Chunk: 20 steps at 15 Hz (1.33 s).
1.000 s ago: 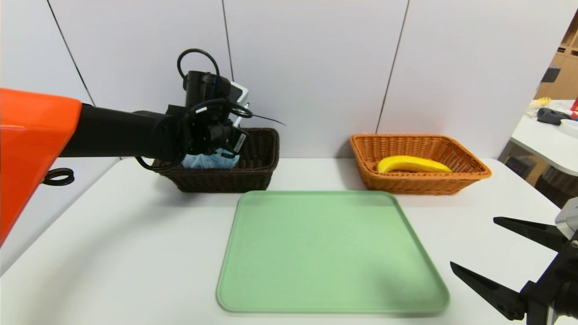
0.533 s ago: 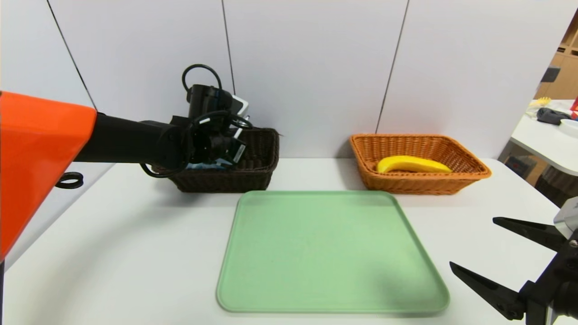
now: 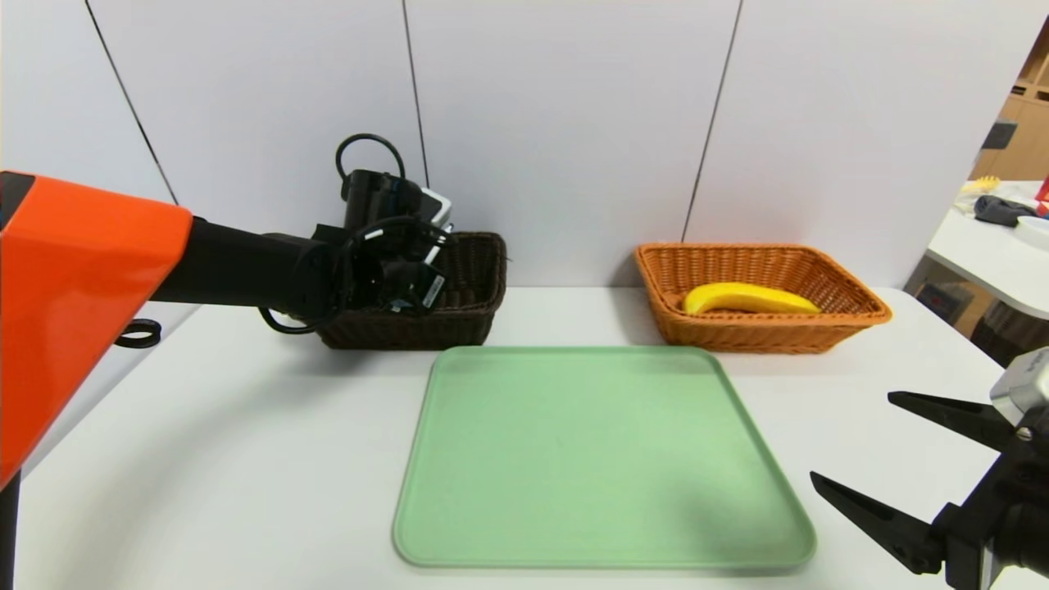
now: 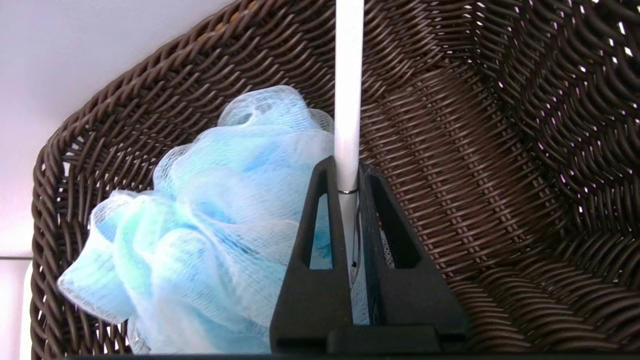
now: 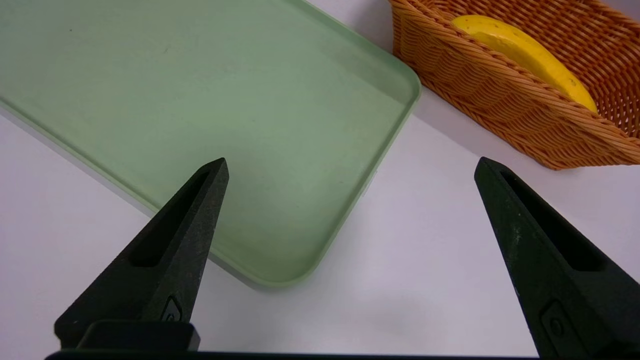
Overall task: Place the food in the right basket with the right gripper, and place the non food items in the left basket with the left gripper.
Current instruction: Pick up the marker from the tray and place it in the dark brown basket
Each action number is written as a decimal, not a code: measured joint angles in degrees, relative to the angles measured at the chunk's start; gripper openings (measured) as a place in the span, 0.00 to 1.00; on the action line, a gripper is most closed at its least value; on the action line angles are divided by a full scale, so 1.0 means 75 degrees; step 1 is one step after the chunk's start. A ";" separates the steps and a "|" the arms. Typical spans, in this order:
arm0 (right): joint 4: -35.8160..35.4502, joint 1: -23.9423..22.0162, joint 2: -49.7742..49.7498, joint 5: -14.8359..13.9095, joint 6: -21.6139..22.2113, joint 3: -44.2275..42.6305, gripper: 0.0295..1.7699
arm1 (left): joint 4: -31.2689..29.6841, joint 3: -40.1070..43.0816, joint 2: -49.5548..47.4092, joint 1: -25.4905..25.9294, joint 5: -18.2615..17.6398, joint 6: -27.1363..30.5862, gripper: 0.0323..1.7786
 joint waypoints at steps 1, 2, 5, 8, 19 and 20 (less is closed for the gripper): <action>0.0000 0.0000 0.0020 0.0000 -0.0005 0.0000 0.96 | -0.0055 0.0059 -0.0005 0.0021 -0.0133 0.0015 0.07; 0.0000 0.0010 0.0044 -0.0005 -0.0008 -0.0002 0.96 | -0.0132 0.0111 -0.0008 0.0026 -0.0258 0.0046 0.07; -0.0013 0.0055 0.0093 -0.0029 -0.0011 -0.0015 0.96 | -0.0228 0.0148 0.0000 0.0039 -0.0284 0.0060 0.07; -0.0013 0.0135 0.0137 -0.0037 -0.0008 -0.0011 0.96 | -0.0306 0.0081 0.0021 0.0041 -0.0288 0.0060 0.07; -0.0015 0.0265 0.0257 -0.0062 -0.0008 -0.0078 0.96 | -0.0452 -0.0401 0.0024 0.0062 -0.0323 0.0366 0.50; -0.0015 0.0265 0.0258 -0.0063 -0.0008 -0.0078 0.96 | -0.0449 -0.0408 0.0024 0.0062 -0.0325 0.0364 0.56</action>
